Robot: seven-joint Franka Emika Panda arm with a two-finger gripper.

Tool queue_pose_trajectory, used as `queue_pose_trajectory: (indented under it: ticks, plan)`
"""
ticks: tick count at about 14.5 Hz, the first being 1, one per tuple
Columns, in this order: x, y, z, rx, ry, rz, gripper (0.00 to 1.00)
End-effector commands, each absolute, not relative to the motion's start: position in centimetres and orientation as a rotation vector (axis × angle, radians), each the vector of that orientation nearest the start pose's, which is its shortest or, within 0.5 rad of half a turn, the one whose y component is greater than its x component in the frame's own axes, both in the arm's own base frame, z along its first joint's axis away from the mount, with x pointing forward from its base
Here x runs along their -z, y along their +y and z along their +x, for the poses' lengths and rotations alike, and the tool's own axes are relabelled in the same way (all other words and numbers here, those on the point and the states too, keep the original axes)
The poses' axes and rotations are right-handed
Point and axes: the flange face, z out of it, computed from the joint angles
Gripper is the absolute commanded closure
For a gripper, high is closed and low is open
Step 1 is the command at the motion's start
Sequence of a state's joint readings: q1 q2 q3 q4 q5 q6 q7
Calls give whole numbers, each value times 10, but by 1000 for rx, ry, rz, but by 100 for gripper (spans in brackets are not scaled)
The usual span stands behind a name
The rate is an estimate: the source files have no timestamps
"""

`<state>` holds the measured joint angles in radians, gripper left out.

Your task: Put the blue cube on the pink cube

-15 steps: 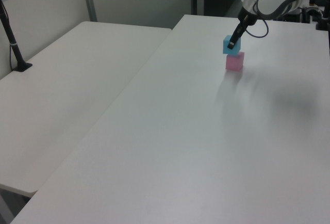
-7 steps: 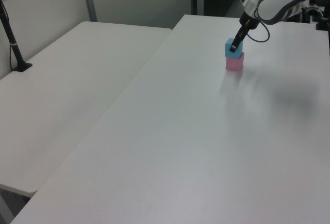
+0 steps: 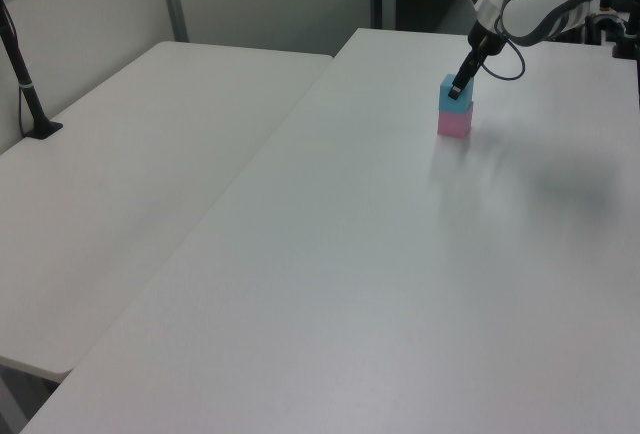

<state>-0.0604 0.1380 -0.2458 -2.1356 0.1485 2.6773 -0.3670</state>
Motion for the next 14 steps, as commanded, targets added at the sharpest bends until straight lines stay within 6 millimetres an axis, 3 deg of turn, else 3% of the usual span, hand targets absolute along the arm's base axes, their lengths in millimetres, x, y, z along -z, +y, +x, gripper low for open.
queue_pose_trajectory:
  ticks: [1,2,4,6,8,10,14]
  plan:
    - [-457,-168,569,437,220,-3064,0]
    - [-496,-161,573,283,248,-3061,0]
    - [-543,-145,570,89,243,-3072,0]
    - [-564,-68,569,-101,166,-3159,0]
    - [-573,-26,561,-194,168,-3223,0]
    - [-586,-21,556,-193,138,-3215,0]
    - [-594,-23,561,-119,131,-3223,0]
